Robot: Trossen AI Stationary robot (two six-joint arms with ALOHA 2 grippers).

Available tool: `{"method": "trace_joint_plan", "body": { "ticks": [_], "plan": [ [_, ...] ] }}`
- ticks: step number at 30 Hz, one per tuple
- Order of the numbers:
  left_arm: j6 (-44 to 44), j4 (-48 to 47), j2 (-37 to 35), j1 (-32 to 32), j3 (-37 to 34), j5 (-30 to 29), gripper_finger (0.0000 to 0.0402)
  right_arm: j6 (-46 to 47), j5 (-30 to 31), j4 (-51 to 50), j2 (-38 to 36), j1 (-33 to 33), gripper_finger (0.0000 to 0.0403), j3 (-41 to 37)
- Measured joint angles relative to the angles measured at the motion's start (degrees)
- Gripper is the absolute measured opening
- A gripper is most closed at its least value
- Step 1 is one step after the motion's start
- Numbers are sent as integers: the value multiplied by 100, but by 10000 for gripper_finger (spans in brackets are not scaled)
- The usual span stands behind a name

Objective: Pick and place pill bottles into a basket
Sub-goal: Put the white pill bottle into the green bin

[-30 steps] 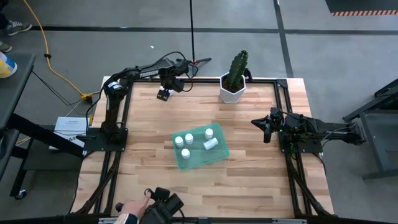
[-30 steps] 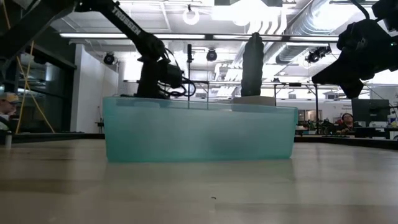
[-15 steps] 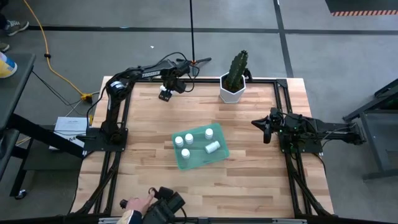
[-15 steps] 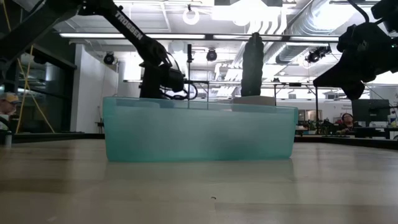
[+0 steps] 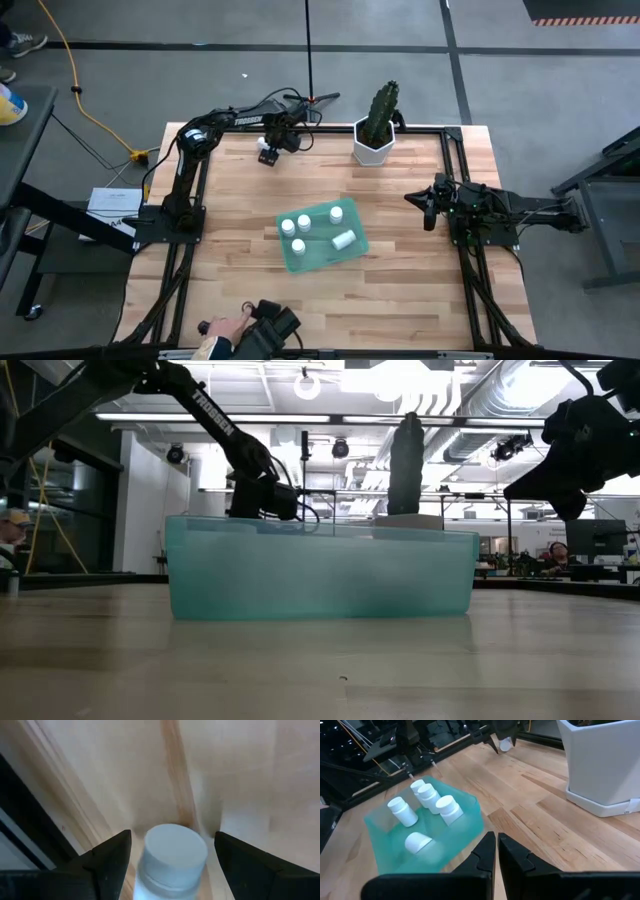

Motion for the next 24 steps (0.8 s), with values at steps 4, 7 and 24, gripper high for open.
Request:
{"method": "trace_joint_plan", "body": {
  "ticks": [4,7,24],
  "plan": [
    [2,173,0,0,0,43,318,2,0,0,0,-1,12,0],
    [34,189,0,0,0,192,304,11,1,2,0,1,12,0],
    [-100,181,0,0,0,259,240,11,2,2,0,1,12,0]
  ]
}}
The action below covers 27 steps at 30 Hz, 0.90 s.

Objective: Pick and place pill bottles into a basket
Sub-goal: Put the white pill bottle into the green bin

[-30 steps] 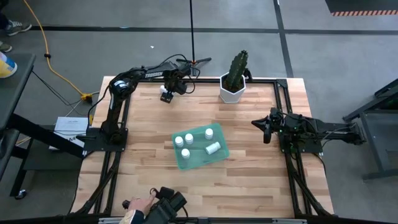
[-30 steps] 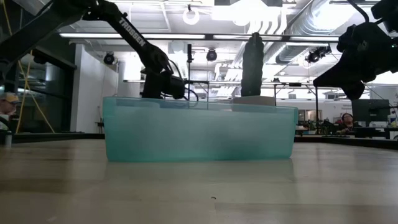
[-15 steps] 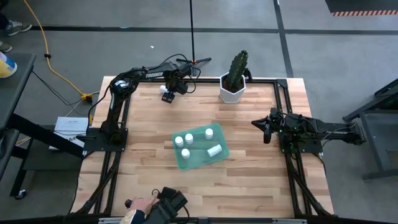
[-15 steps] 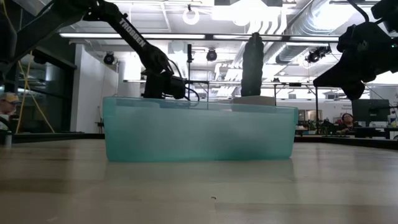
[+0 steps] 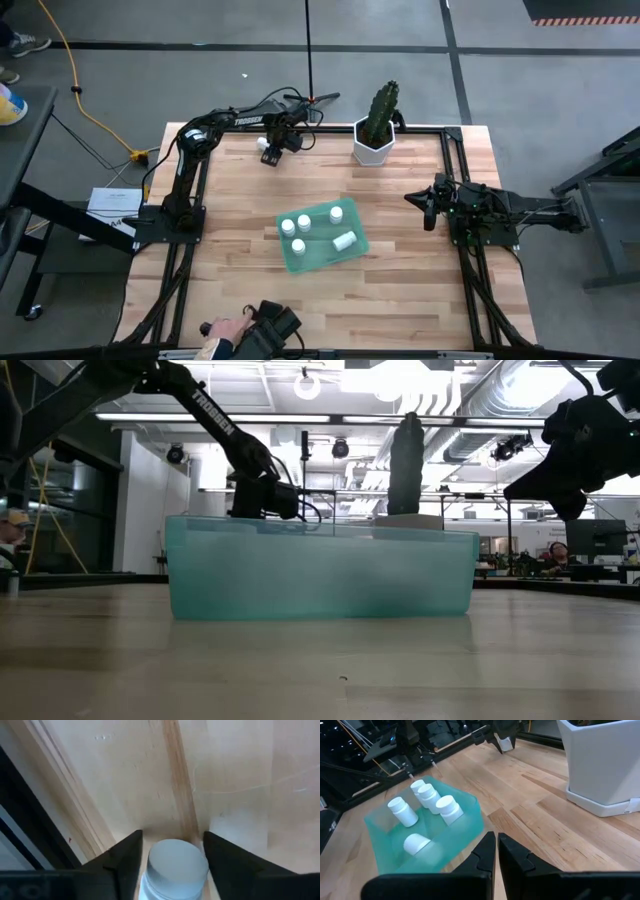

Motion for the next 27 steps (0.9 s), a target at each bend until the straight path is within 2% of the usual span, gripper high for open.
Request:
{"method": "trace_joint_plan", "body": {
  "ticks": [7,12,17,27],
  "plan": [
    [-108,-126,0,0,0,-342,319,2,0,0,-2,-2,12,0],
    [-176,-170,0,0,0,-375,338,0,2,0,0,-2,12,0],
    [-170,-170,-1,0,0,-360,320,4,0,0,-1,0,12,0],
    [-157,-165,-2,0,0,-283,231,3,0,0,0,-2,12,0]
  ]
}}
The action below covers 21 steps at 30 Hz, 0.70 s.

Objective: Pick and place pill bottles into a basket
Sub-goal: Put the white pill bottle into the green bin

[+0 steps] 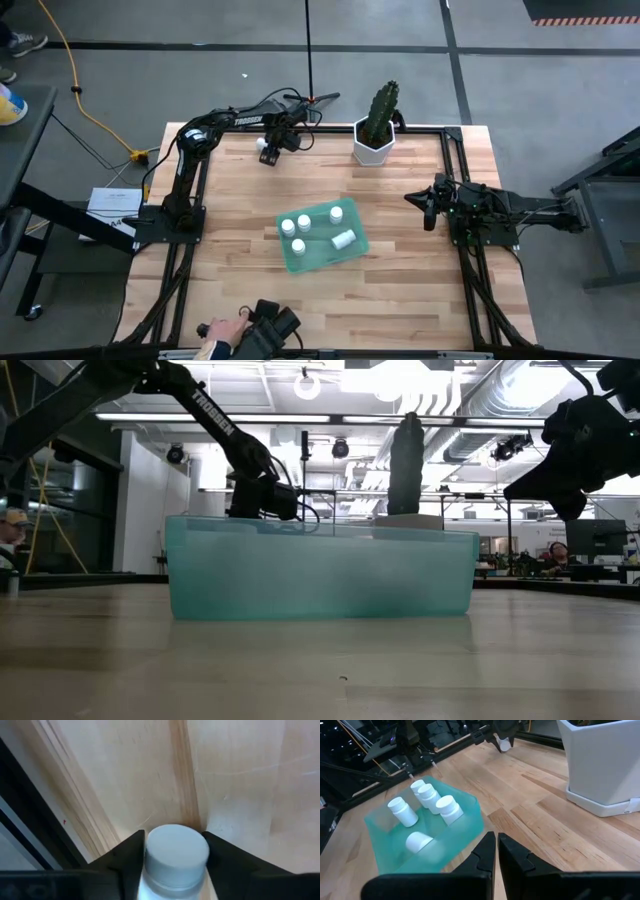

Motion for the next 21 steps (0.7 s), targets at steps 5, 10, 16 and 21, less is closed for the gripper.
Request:
{"method": "trace_joint_plan", "body": {
  "ticks": [5,10,16,21],
  "plan": [
    [-48,16,0,-4,0,-2,193,2,-2,0,0,2,12,0],
    [-590,2,-4,-115,0,4,193,-1,-2,0,0,1,12,0],
    [-1012,-181,-22,-335,12,164,193,-5,-114,-2,-1,2,12,0],
    [-1571,-547,-24,-572,297,596,193,-13,-258,-2,0,2,12,0]
  ]
}}
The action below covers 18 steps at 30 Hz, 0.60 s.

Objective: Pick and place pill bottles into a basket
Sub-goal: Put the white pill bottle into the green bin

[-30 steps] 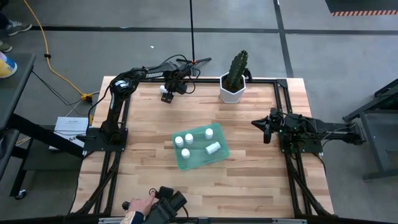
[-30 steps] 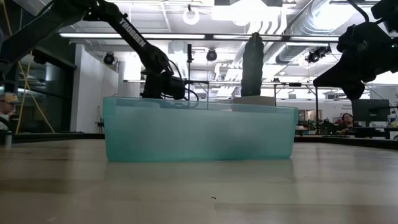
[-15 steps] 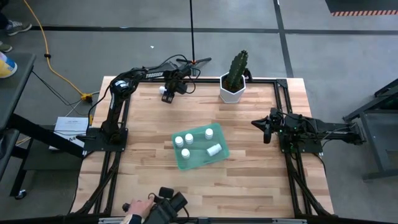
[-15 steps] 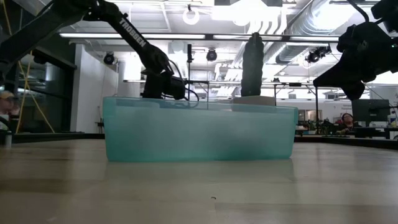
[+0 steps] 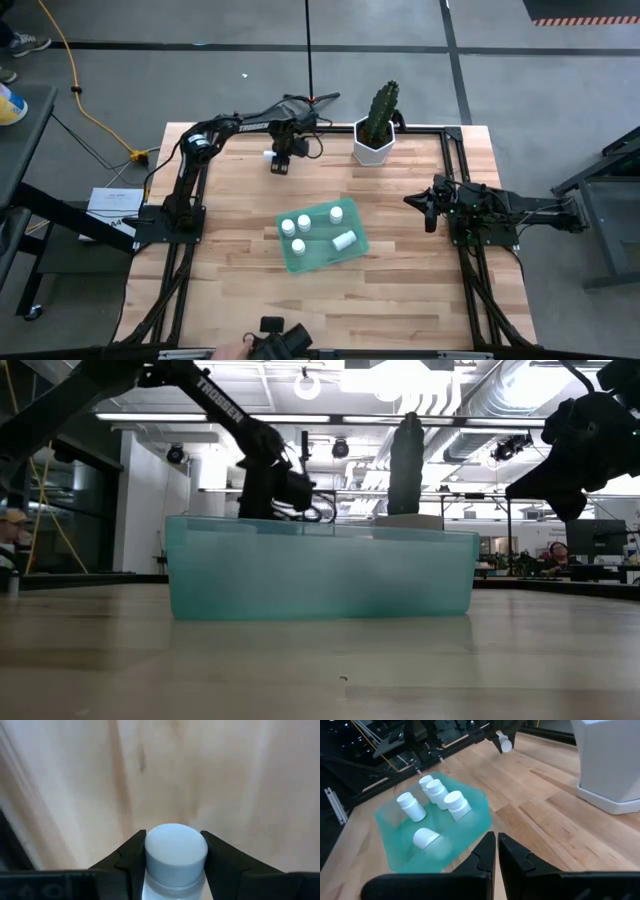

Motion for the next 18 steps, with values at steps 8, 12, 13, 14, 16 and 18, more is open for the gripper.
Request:
{"method": "trace_joint_plan", "body": {
  "ticks": [8,12,13,14,16,18],
  "plan": [
    [-1100,-97,-417,-125,756,1559,193,-7,-24,0,0,-1,12,0],
    [-1570,218,-893,-270,866,2013,193,-10,-22,-10,-2,0,12,0],
    [-1682,341,-1011,-342,866,2108,193,-9,-22,-17,-2,0,12,0],
    [-1804,503,-1127,-420,866,2174,193,-12,-24,-21,0,0,12,0],
    [-1996,739,-1334,-607,868,2294,193,-38,-20,-24,-1,0,12,0],
    [-2183,1066,-1485,-829,868,2294,193,-52,-22,-25,-2,0,12,0]
  ]
}}
